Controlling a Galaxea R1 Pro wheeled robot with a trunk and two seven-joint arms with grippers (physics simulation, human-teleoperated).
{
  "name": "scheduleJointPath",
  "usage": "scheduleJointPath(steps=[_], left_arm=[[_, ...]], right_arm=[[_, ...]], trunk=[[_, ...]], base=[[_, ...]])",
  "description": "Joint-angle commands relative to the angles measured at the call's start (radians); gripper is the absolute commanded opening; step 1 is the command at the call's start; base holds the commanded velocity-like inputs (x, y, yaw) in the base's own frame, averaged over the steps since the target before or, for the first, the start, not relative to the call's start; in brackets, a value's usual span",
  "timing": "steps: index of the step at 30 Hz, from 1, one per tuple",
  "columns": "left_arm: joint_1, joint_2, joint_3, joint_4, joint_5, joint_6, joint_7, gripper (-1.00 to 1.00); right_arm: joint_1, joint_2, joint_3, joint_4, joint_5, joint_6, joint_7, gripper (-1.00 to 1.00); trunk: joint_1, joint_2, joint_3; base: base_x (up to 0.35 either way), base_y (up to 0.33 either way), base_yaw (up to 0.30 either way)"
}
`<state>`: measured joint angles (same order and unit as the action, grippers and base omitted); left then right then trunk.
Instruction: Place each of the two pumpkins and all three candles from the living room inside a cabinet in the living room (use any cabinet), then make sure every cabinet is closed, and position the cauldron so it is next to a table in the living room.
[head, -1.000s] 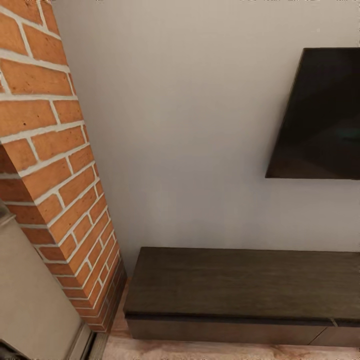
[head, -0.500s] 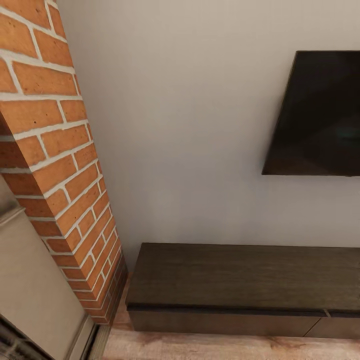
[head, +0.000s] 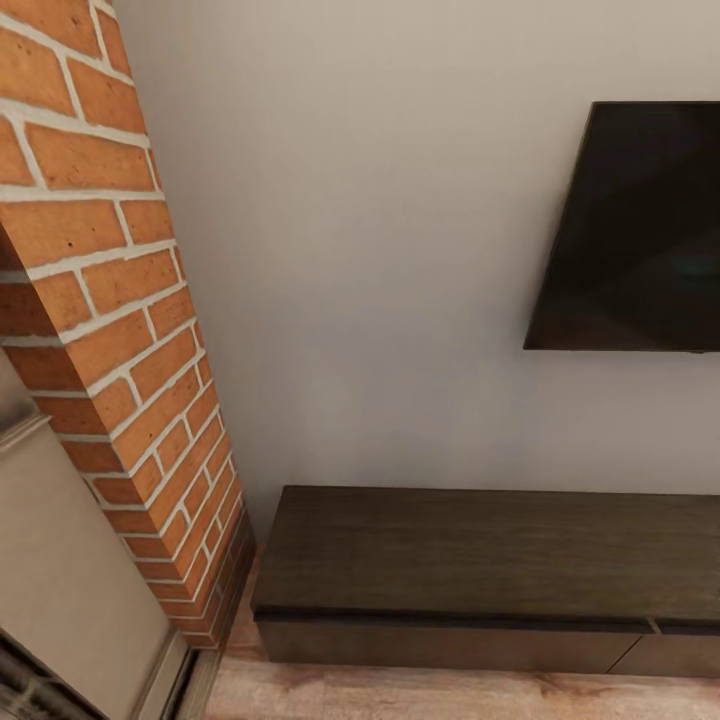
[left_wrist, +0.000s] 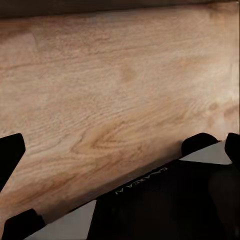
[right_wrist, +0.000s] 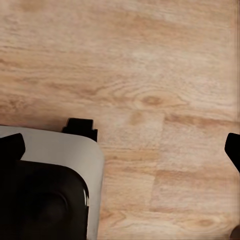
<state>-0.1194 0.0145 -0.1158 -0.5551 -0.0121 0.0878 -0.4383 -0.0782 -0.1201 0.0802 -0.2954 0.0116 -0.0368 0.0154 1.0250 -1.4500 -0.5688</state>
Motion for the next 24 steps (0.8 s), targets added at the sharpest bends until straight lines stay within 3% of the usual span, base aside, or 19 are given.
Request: scheduleJointPath(steps=[1,4,11,15,17,18,23,24], left_arm=[[-0.021,-0.006,-0.004,-0.004,0.0,0.013,-0.046,1.0],[-0.064,-0.025,-0.01,-0.036,0.0,0.034,-0.153,1.0],[-0.092,-0.076,-0.011,-0.15,0.0,0.076,-0.222,1.0],[-0.1,-0.088,-0.013,-0.278,0.0,0.253,-0.284,1.0],[-0.103,-0.089,-0.013,-0.358,0.0,0.315,-0.348,1.0],[-0.112,-0.09,-0.013,-0.444,0.001,0.359,-0.419,1.0],[-0.234,-0.096,-0.013,-0.498,0.005,0.51,-0.549,1.0],[-0.3,-0.102,-0.013,-0.498,0.009,0.529,-0.613,1.0]], right_arm=[[0.0,-0.001,0.0,-0.001,0.0,0.002,0.0,1.0],[0.0,-0.002,0.0,0.002,-0.002,0.005,0.0,1.0],[0.0,-0.002,0.0,0.008,-0.003,0.002,-0.001,1.0],[0.0,-0.001,0.0,0.008,-0.004,0.002,-0.001,1.0],[0.0,-0.001,0.0,0.009,-0.003,0.002,0.0,1.0],[0.0,-0.001,0.0,0.01,-0.003,0.002,0.0,1.0],[0.0,0.0,0.0,0.01,-0.001,0.002,0.001,1.0],[0.0,0.001,0.001,0.011,-0.002,0.003,0.001,1.0]], trunk=[[0.0,0.0,0.0],[0.0,0.0,0.0],[0.0,0.0,0.0],[0.0,0.0,0.0],[0.0,0.0,0.0],[0.0,0.0,0.0],[0.0,0.0,0.0],[0.0,0.0,0.0]], base=[[0.0,0.0,0.0],[0.0,0.0,0.0],[0.0,0.0,0.0],[0.0,0.0,0.0],[0.0,0.0,0.0],[0.0,0.0,0.0],[0.0,0.0,0.0],[0.0,0.0,0.0]])
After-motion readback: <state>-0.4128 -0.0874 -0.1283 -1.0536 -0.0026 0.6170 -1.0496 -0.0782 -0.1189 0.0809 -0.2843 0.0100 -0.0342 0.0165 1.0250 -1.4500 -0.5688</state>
